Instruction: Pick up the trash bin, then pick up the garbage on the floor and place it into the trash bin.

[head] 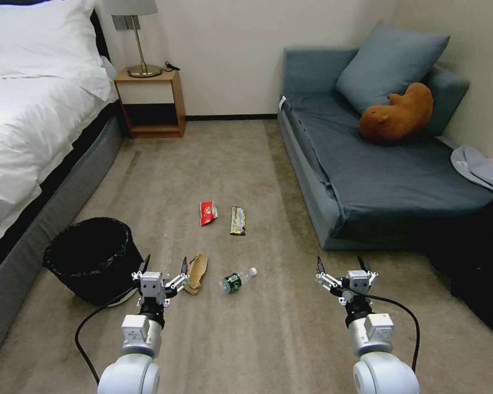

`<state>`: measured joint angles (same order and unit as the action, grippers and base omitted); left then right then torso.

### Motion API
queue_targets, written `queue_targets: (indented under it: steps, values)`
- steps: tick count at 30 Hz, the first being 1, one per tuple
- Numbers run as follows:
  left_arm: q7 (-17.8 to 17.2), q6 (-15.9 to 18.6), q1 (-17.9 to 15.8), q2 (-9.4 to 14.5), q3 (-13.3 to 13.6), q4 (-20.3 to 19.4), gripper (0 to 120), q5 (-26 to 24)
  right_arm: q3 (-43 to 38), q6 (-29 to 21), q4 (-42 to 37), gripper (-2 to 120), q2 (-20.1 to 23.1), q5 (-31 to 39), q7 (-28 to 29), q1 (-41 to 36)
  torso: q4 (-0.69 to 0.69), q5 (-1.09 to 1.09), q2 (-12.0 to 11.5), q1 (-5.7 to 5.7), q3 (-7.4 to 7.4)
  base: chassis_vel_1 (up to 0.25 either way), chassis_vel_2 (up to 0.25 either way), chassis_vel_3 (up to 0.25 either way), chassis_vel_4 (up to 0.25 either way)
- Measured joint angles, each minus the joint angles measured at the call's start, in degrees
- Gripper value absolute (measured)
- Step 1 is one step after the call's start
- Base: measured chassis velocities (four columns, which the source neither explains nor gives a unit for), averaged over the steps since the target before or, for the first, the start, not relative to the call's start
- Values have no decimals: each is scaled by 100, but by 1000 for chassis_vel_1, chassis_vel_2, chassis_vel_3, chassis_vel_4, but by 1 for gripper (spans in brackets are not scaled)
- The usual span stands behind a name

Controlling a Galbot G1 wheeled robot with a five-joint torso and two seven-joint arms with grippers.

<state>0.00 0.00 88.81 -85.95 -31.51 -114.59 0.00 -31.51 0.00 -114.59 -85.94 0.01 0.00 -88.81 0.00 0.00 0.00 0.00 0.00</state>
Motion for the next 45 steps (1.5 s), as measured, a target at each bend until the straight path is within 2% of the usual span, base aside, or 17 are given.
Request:
queue_targets:
  steps: [22, 24, 25, 28, 29, 30, 31, 32, 33, 34, 45]
  values:
    - [-2, 32, -23, 3, -1, 5, 100, -11, -3, -14, -1, 100, -8, 1, 0, -10, 1, 0, 0, 0, 0, 0, 0, 0, 0]
    - [-30, 359, -197, 49, -17, 138, 100, -125, -49, -204, -3, 100, -106, 26, 11, -169, 4, -1, 0, 0, 0, 0, 0, 0, 0]
    - [-30, 359, -197, 49, -17, 138, 100, -125, -49, -204, -3, 100, -106, 26, 11, -169, 4, -1, 0, 0, 0, 0, 0, 0, 0]
    - [-111, 1137, -615, 166, -62, 446, 100, -393, -238, -1047, 35, 100, -548, 169, 100, -926, -5, -2, 0, 0, 0, 0, 0, 0, 0]
    - [-111, 1137, -615, 166, -62, 446, 100, -393, -238, -1047, 35, 100, -548, 169, 100, -926, -5, -2, 0, 0, 0, 0, 0, 0, 0]
    - [-139, 1425, -768, 207, -76, 566, 100, -494, -239, -1136, 82, 100, -603, 229, 96, -988, -4, -1, 0, 0, 0, 0, 0, 0, 0]
    - [-154, 1571, -845, 228, -83, 622, 100, -546, -236, -1151, 98, 100, -618, 252, 88, -985, -1, 0, 0, 0, 0, 0, 0, 0, 0]
    - [-154, 1571, -845, 228, -83, 622, 100, -546, -236, -1151, 98, 100, -618, 252, 88, -985, -1, 0, 0, 0, 0, 0, 0, 0, 0]
    - [-162, 1747, -984, 279, -97, 711, 100, -655, -237, -1162, 127, 100, -617, 268, 81, -971, 2, -3, 0, 0, 0, 0, 0, 0, 0]
    - [-146, 1811, -1132, 352, -121, 765, 100, -760, -223, -1159, 149, 100, -618, 270, 65, -944, 0, 0, -1, 0, 0, 0, 0, 0, 0]
    - [44, 1812, -1227, 530, -99, 667, 100, -720, -318, -1092, 3, 100, -638, 277, -29, -777, 0, 0, -1, 0, 0, 0, 0, 0, 0]
